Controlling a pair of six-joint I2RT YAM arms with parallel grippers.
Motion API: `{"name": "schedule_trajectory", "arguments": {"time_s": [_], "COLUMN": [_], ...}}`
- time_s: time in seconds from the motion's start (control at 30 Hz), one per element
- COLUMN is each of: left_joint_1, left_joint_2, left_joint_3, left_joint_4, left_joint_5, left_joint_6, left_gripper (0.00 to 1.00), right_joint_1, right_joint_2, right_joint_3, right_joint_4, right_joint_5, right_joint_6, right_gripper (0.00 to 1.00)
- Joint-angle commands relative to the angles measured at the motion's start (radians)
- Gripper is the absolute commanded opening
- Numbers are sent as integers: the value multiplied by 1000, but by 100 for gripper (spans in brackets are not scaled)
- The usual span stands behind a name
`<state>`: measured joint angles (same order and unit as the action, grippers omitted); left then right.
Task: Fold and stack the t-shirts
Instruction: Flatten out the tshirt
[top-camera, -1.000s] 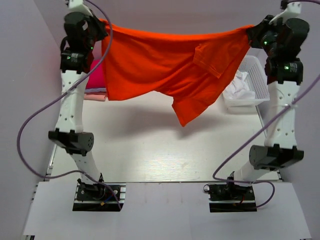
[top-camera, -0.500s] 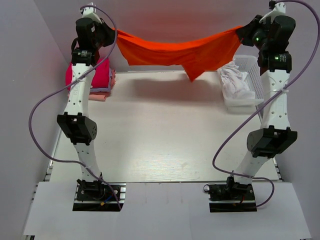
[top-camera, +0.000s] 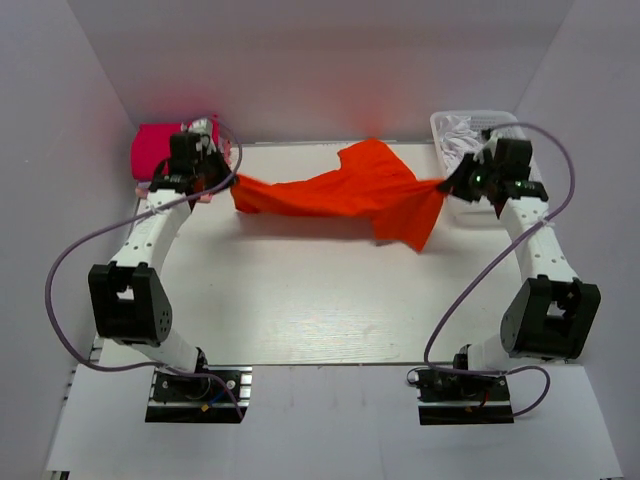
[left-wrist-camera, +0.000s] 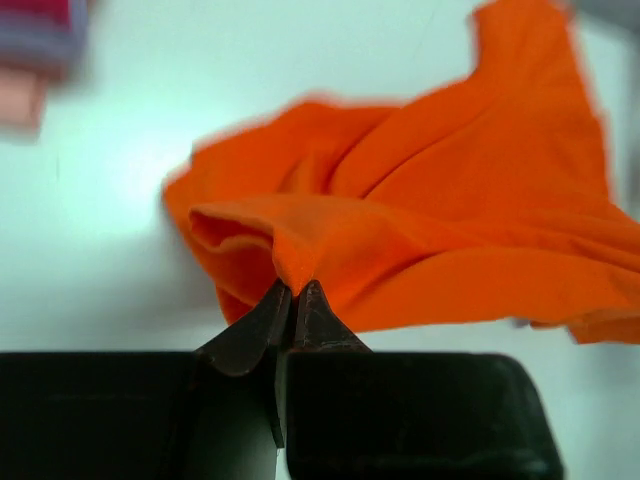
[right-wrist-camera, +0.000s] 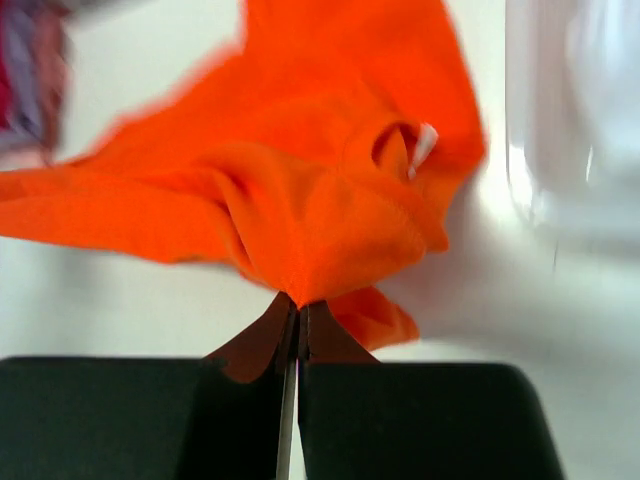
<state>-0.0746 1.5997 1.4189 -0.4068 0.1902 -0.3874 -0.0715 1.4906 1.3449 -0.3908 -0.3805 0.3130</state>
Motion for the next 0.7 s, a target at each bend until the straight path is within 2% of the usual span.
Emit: {"name": "schedule_trajectory", "arguments": {"time_s": [0.0, 0.07, 0.1, 0.2, 0.33, 0.4, 0.43, 0.47, 0.5, 0.53, 0.57, 0.6, 0.63, 0.67], "left_joint_1": [-2, -2, -2, -2, -11, 2, 2, 2, 2, -14, -14, -14, -5, -5], "left_joint_2": [-148, -216, -236, -316, -412, -449, -478, -489, -501, -501, -526, -526, -526, -526], "left_joint_3": [-174, -231, -280, -415, -599, -671, -684, -696, -724, -724, -739, -762, -762, -738], "left_joint_4": [-48, -98, -156, -219, -325, -374, -451, -487, -512, -536, -584, -593, -593, -615], "left_joint_5": [-20, -38, -47, -25, 15, 19, 8, -1, 8, 23, 55, 83, 110, 79], "left_joint_6": [4, 4, -10, -82, -198, -234, -263, -278, -303, -336, -364, -389, -399, -409], "left_gripper": [0, 0, 0, 0, 0, 9, 13, 27, 38, 47, 57, 78, 84, 98], "right_joint_1": [-5, -5, -7, -8, -8, -10, -11, -10, -8, -11, -10, -10, -8, -7], "right_joint_2": [-142, -179, -199, -204, -217, -207, -201, -172, -181, -176, -173, -174, -179, -184], "right_joint_3": [-122, -163, -179, -255, -423, -458, -483, -489, -492, -486, -481, -458, -431, -394], "right_joint_4": [-141, -189, -291, -437, -487, -516, -552, -569, -580, -601, -603, -603, -596, -596], "right_joint_5": [-5, 18, 46, 101, 115, 173, 186, 218, 250, 274, 326, 340, 351, 360], "right_joint_6": [12, 2, -15, -19, 40, 104, 116, 159, 178, 223, 227, 232, 238, 235], "right_gripper": [0, 0, 0, 0, 0, 0, 0, 1, 6, 25, 30, 35, 43, 52]}}
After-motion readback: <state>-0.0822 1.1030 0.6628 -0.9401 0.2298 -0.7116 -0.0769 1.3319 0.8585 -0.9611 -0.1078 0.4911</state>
